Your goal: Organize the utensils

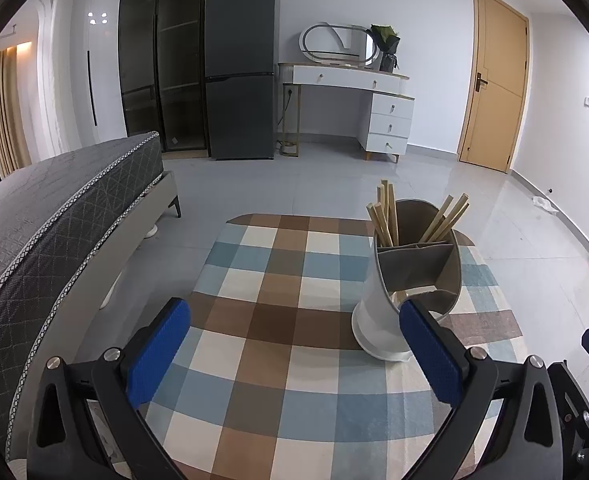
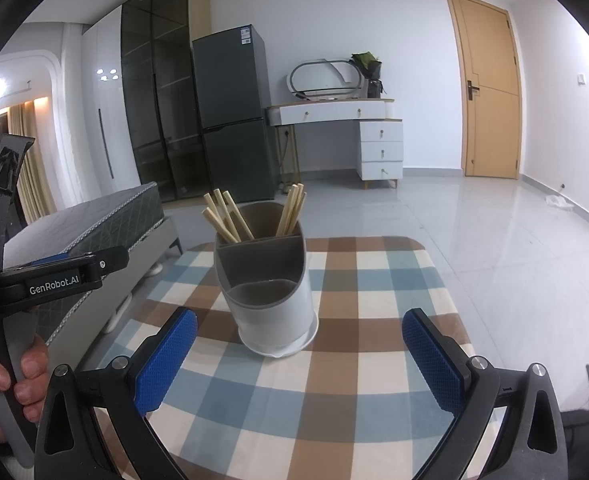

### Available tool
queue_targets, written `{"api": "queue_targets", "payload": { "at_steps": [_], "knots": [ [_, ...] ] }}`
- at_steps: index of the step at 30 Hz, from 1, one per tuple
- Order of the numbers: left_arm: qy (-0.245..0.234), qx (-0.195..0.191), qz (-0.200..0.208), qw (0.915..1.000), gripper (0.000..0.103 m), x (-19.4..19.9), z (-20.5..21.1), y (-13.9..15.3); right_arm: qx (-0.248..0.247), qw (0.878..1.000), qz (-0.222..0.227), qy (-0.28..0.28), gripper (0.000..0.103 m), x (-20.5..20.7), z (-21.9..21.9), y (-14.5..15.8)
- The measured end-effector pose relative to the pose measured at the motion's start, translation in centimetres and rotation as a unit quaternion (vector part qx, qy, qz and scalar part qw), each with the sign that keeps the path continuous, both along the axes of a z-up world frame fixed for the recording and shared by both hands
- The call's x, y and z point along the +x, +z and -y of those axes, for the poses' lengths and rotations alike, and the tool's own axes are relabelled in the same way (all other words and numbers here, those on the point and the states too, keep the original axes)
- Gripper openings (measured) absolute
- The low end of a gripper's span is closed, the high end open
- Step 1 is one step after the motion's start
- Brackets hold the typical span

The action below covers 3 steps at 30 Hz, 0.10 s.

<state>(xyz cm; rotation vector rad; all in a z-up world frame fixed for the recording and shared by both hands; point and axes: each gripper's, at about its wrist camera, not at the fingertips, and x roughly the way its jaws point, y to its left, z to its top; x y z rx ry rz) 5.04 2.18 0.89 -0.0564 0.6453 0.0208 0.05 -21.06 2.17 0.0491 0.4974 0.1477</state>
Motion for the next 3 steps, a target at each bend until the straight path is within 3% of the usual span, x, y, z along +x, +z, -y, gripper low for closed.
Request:
{"api": "queue_targets", "payload": {
  "at_steps": [3],
  "knots": [
    [0.001, -0.005, 0.002, 1.0000, 0.102, -0.07, -0.07, 0.00, 0.000, 1.000, 0.000, 0.000, 0.103, 0.05, -0.06, -0.02]
  ]
}}
